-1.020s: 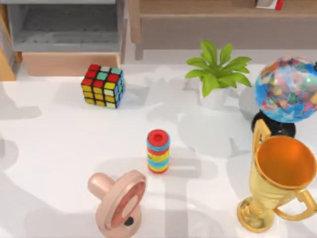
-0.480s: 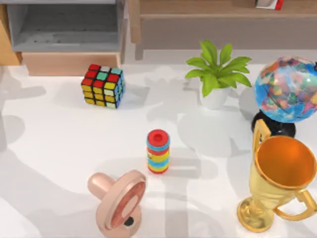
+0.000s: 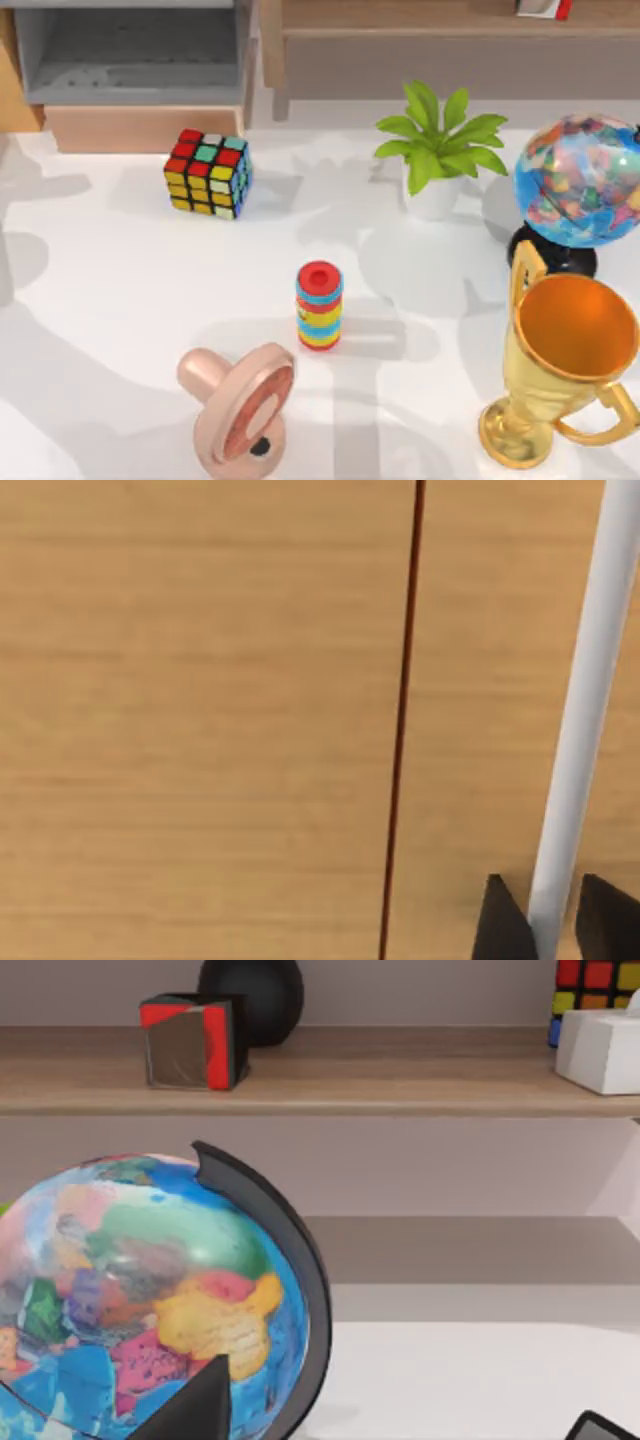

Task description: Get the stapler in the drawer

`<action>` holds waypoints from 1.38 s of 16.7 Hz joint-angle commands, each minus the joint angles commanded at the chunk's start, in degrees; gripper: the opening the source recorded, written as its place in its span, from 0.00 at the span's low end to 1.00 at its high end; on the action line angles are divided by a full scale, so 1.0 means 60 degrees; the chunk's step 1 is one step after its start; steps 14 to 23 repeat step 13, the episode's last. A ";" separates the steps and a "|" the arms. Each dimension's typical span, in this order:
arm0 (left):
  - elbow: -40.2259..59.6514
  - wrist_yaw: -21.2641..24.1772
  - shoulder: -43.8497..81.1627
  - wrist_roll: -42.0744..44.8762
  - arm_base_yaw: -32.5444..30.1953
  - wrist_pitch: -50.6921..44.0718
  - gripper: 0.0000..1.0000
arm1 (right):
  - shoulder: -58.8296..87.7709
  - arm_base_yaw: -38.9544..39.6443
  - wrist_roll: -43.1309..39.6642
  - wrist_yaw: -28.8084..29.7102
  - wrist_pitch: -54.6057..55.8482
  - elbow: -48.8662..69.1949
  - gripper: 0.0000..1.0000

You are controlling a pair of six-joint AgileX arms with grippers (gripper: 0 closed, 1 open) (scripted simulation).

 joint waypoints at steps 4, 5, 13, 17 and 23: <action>0.0000 0.0000 0.0000 0.0000 0.0000 0.0000 0.75 | 0.0000 0.0000 0.0000 0.0000 0.0000 0.0000 1.00; 0.0000 0.0000 0.0000 0.0000 0.0000 0.0000 0.83 | 0.0000 0.0000 0.0000 0.0000 0.0000 0.0000 1.00; 0.0000 0.0000 0.0000 0.0000 0.0000 0.0000 1.00 | 0.0000 0.0000 0.0000 0.0000 0.0000 0.0000 1.00; 0.0000 0.0000 0.0000 0.0000 0.0000 0.0000 1.00 | 0.0000 0.0000 0.0000 0.0000 0.0000 0.0000 1.00; 0.0000 0.0000 0.0000 0.0000 0.0000 0.0000 1.00 | 0.0000 0.0000 0.0000 0.0000 0.0000 0.0000 1.00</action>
